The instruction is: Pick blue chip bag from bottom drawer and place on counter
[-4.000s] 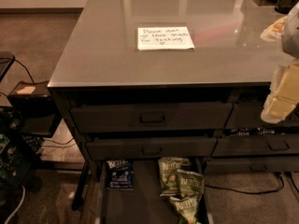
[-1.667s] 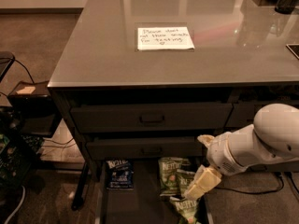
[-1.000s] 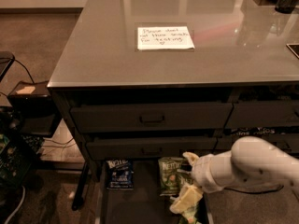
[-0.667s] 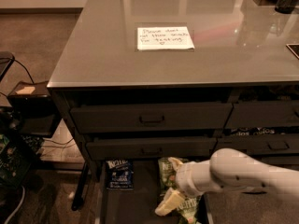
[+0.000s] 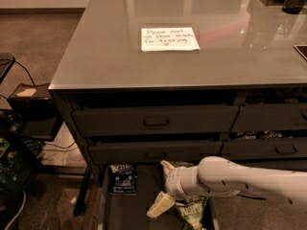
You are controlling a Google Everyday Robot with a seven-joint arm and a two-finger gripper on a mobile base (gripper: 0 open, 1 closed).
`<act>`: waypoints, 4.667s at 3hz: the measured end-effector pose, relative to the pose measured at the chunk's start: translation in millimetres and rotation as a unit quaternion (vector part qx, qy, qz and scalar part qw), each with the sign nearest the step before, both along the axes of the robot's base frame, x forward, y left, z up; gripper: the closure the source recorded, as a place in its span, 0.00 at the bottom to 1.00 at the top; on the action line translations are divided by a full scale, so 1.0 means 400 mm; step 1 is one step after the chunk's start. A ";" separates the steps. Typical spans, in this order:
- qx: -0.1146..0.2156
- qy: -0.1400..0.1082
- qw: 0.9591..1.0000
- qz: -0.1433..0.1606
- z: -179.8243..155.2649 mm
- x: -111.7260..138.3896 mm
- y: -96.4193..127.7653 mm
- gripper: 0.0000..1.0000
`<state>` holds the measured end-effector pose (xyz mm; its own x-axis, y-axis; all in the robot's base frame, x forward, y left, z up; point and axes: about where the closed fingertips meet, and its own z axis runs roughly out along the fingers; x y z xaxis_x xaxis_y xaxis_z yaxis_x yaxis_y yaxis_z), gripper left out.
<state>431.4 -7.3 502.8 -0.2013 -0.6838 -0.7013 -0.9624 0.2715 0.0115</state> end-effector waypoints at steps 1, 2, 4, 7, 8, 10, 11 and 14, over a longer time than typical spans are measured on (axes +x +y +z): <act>-0.001 -0.014 1.000 0.005 -0.066 0.011 -0.004 0.00; 0.006 -0.041 0.999 0.011 -0.179 0.057 0.015 0.00; 0.024 -0.038 0.998 0.050 -0.481 0.159 0.154 0.00; 0.046 -0.060 0.997 0.024 -0.579 0.190 0.122 0.00; 0.065 -0.076 0.995 0.021 -0.664 0.229 0.143 0.00; 0.071 -0.083 0.993 0.037 -0.752 0.287 0.256 0.00; 0.073 -0.072 0.994 0.036 -0.771 0.313 0.331 0.00; 0.073 -0.051 0.996 -0.013 -0.826 0.373 0.379 0.00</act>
Offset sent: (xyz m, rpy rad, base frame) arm 0.0441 0.0153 -0.1311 0.0390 -0.1301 0.0287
